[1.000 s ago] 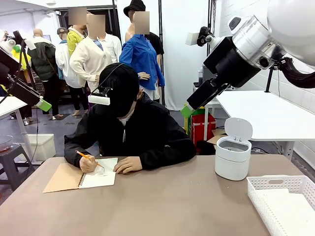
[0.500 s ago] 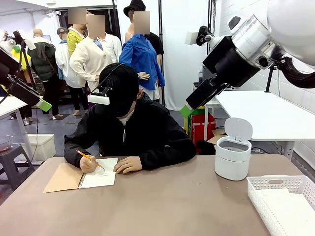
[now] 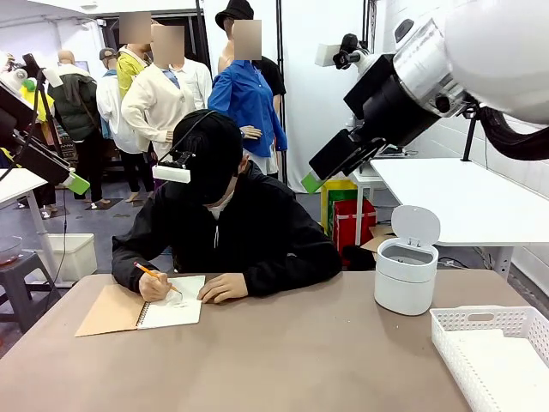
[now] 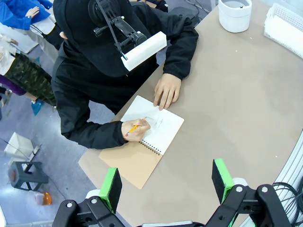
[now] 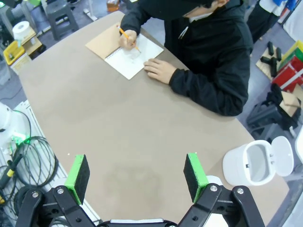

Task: Sort the paper based on its condition.
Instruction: If a person hands you a paper, place it in the Organizing basket , and if it's crumpled, put it in the Trash can.

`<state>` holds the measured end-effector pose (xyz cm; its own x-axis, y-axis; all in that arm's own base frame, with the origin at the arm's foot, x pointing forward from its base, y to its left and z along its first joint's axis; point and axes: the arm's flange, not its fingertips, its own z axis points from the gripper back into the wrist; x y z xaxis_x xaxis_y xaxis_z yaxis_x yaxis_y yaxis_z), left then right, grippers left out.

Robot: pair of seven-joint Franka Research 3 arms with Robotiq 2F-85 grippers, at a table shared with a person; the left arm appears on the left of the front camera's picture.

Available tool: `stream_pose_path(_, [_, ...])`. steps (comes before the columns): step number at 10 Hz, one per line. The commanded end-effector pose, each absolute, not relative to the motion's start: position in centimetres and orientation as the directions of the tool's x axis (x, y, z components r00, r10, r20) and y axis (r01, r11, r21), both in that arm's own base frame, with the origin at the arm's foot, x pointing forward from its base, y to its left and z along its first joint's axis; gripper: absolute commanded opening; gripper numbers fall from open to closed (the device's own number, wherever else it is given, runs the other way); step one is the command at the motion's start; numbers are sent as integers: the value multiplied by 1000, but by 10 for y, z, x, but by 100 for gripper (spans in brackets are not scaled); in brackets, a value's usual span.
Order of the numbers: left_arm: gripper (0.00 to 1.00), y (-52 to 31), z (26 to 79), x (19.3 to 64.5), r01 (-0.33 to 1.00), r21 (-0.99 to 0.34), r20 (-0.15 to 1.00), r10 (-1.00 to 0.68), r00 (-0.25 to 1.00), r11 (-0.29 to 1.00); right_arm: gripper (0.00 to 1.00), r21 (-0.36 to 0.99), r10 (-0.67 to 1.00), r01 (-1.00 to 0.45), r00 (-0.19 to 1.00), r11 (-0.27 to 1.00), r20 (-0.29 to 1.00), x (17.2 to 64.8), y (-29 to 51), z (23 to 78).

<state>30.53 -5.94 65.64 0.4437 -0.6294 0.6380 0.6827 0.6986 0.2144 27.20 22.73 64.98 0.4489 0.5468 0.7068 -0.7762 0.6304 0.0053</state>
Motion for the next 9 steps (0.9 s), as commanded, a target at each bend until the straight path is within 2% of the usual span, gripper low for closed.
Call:
stream_pose_path(1, [100, -59, 657, 305, 683, 213, 639, -629, 443, 698, 100, -9, 532, -745, 468, 667, 706, 283, 239, 654])
stream_pose_path(4, [100, -59, 657, 305, 683, 213, 639, -629, 443, 698, 100, -32, 540, -766, 422, 642, 729, 286, 238, 655])
stream_pose_path(5, [100, -59, 657, 305, 683, 213, 639, -629, 443, 698, 100, -2, 537, -762, 454, 647, 711, 284, 235, 652])
stream_pose_path(9, [100, -59, 657, 305, 683, 213, 639, -629, 443, 698, 100, -2, 537, -762, 454, 647, 711, 284, 235, 652])
